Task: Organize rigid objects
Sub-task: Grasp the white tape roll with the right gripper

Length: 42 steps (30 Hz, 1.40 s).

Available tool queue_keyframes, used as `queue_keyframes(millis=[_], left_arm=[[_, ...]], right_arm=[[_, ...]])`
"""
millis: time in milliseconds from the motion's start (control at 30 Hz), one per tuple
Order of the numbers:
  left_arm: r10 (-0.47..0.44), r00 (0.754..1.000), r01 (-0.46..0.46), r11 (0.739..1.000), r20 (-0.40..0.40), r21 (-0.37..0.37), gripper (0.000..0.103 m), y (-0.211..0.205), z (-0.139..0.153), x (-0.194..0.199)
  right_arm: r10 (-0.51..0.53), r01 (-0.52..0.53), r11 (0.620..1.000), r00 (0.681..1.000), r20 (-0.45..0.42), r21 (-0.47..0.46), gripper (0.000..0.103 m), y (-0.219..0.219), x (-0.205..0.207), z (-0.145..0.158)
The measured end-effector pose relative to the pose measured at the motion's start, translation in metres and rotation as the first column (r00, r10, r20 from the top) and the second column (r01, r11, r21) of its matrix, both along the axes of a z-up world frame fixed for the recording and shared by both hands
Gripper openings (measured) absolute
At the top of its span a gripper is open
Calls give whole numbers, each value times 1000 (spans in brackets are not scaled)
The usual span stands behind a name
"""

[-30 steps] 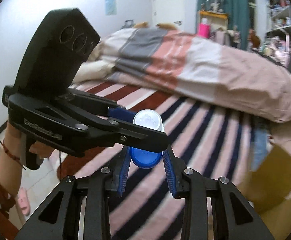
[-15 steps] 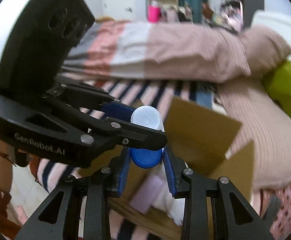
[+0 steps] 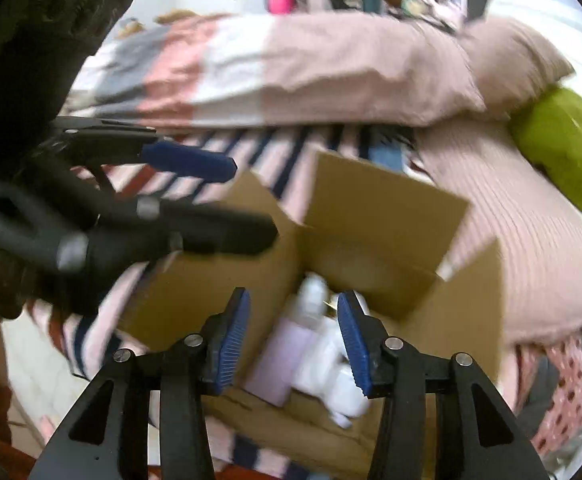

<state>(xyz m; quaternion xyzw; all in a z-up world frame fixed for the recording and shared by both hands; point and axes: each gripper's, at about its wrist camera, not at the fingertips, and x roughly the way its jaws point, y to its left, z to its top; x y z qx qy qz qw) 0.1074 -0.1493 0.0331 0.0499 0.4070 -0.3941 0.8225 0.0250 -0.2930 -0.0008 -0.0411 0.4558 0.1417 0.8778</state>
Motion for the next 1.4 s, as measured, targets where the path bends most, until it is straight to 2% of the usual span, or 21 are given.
queue_keyframes(millis=[67,167,233,300,500,567,633,700,833,967,1033,1100,1167,1300,1400], left_arm=[[114,993,-114,993,43,0,73,42,5,-2],[263,961,-264,964,83,2,73,107,1,-8],[330,940,-331,944,85,-7,73,146,-8,-14],[395,915,-396,918,82,-7,73,185,-22,-21],[523,852,-523,852,13,-13,73,266,-74,-34],[549,836,-549,835,-10,-28,73,277,-89,-38],[562,827,-563,826,-38,-39,73,288,-106,-42],[572,819,-574,818,-56,-31,73,293,-118,-42],[587,805,-591,807,-89,-23,73,299,-134,-38],[584,807,-589,808,-89,-30,73,301,-133,-40],[585,806,-589,807,-87,-27,73,300,-131,-39],[580,809,-584,811,-91,-25,73,297,-131,-38],[563,820,-568,822,-102,-28,73,292,-130,-36],[480,870,-488,872,-115,-50,73,265,-122,-35],[385,914,-398,912,-126,-102,73,237,-108,-37]], right_arm=[[56,-57,998,997,52,33,42,25,-4,10],[156,-167,983,979,130,77,43,70,-7,20],[240,-259,958,959,151,120,55,107,-7,20],[296,-317,938,943,150,141,60,135,-3,12],[462,-470,872,883,84,139,60,220,14,-44],[487,-494,867,868,95,64,60,241,22,-70],[495,-498,867,865,84,13,60,255,32,-97],[487,-488,873,872,40,3,60,265,51,-124],[454,-453,891,891,22,-39,60,276,80,-151],[445,-444,895,895,22,-43,60,283,100,-167],[459,-458,888,888,32,-40,42,285,100,-167],[460,-459,888,888,30,-33,34,286,99,-166],[469,-467,883,883,29,-46,35,283,91,-160],[492,-491,870,869,51,-33,34,271,68,-138],[505,-504,863,857,101,-34,34,258,44,-110]])
